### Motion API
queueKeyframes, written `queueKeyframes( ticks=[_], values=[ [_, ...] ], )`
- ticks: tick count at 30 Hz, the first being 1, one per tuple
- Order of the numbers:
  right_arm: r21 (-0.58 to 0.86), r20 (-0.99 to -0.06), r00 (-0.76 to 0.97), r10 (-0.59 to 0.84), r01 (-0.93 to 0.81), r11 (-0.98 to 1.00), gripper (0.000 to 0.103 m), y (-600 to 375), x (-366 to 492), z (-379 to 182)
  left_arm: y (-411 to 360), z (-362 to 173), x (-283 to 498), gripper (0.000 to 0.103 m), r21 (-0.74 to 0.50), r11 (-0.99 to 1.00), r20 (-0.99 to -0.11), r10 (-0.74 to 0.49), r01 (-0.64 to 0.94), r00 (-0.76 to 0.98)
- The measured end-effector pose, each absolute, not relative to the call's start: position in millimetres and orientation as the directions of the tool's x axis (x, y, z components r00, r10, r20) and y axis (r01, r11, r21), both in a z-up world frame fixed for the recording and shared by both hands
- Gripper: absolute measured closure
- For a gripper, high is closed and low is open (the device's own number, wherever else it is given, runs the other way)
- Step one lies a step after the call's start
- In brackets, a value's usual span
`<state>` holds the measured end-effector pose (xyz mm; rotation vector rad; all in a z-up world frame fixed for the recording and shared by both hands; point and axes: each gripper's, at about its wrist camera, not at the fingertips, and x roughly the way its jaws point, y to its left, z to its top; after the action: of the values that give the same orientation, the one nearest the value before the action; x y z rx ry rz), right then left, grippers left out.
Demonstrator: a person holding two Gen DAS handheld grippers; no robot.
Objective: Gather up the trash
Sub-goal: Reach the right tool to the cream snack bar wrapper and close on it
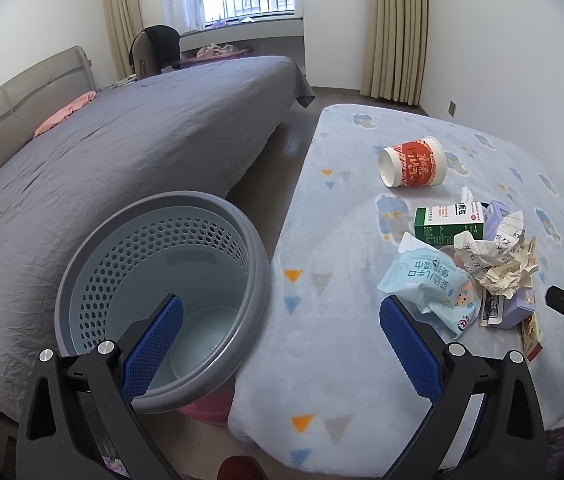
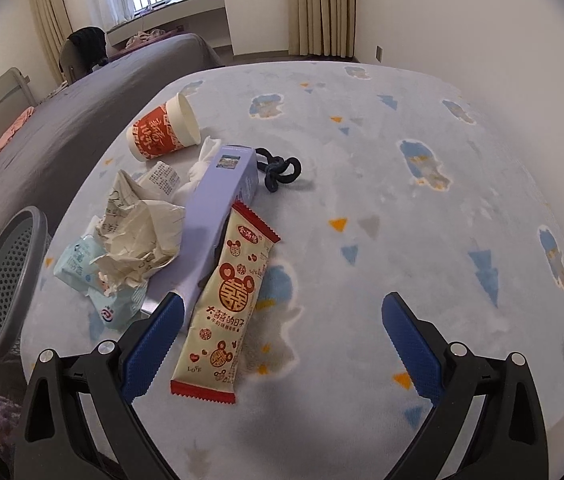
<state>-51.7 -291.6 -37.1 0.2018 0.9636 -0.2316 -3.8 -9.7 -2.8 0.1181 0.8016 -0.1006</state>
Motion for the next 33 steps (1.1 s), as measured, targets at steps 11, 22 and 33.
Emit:
queueKeyframes(
  ticks=[11, 22, 33],
  values=[
    [0.066, -0.865, 0.495, -0.08, 0.269, 0.961, 0.008, -292.2, -41.8, -56.5, -16.4, -6.1, -2.9, 0.006, 0.073, 0.986, -0.725, -0.05, 0.15, 0.687],
    [0.08, -0.874, 0.483, -0.06, 0.264, 0.961, 0.008, -286.1, -27.2, -67.6, -22.3, -7.8, -6.1, 0.006, 0.082, 0.983, -0.725, -0.054, 0.164, 0.687],
    [-0.007, -0.887, 0.44, -0.139, 0.288, 0.957, 0.009, -284.1, -24.6, -77.4, -22.8, -8.1, -6.5, 0.006, 0.081, 0.983, -0.724, -0.054, 0.162, 0.688]
  ],
)
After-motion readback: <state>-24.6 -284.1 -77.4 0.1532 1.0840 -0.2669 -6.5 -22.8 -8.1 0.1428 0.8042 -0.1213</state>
